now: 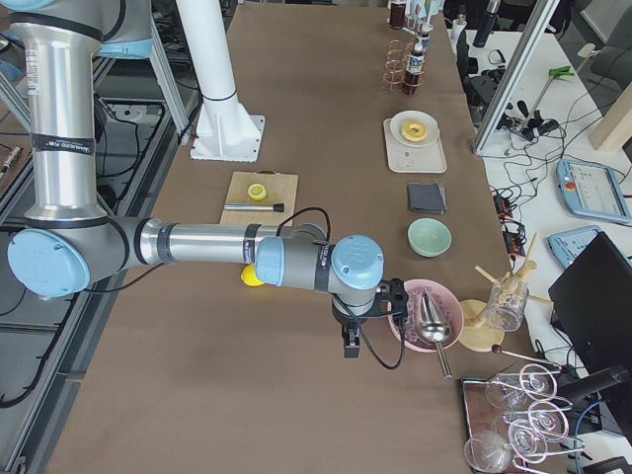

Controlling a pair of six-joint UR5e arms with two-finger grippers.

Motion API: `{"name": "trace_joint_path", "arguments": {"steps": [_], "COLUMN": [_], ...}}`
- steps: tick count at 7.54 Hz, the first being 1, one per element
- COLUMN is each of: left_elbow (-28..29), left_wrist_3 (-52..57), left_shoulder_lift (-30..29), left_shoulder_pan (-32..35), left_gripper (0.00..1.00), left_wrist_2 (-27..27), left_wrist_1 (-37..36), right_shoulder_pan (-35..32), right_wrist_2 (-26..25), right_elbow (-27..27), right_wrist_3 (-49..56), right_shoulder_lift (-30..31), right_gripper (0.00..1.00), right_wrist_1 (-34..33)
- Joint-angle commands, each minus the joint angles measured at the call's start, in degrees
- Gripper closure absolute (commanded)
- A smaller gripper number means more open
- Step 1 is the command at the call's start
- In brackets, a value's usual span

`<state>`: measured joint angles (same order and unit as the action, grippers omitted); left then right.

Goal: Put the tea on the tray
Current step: 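Close the left gripper on the bottle and lift it out of the rack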

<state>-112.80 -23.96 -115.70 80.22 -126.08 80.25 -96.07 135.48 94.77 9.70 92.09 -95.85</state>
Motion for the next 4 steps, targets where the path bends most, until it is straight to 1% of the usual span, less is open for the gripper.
{"name": "trace_joint_path", "arguments": {"steps": [1, 2, 3, 4], "left_elbow": [-8.9, -12.1, -15.0, -17.3], "left_wrist_3": [-12.6, -18.4, -22.6, -26.7], "left_shoulder_lift": [2.8, 3.2, 2.8, -1.1], "left_shoulder_pan": [-7.5, -12.5, -16.3, -21.4], "left_gripper": [1.00, 1.00, 1.00, 1.00], "left_wrist_2": [2.5, 6.2, 9.2, 13.1], "left_wrist_1": [-0.5, -1.1, -4.6, -10.9], "right_shoulder_pan": [0.0, 0.0, 0.0, 0.0], "right_wrist_2": [0.0, 0.0, 0.0, 0.1], "right_elbow": [-0.2, -0.3, -0.4, -0.4], "right_wrist_3": [0.1, 0.1, 0.1, 0.1], "right_shoulder_lift": [0.0, 0.0, 0.1, 0.2], "right_gripper": [0.00, 0.00, 0.00, 0.00], "right_wrist_1": [0.0, 0.0, 0.0, 0.0]}}
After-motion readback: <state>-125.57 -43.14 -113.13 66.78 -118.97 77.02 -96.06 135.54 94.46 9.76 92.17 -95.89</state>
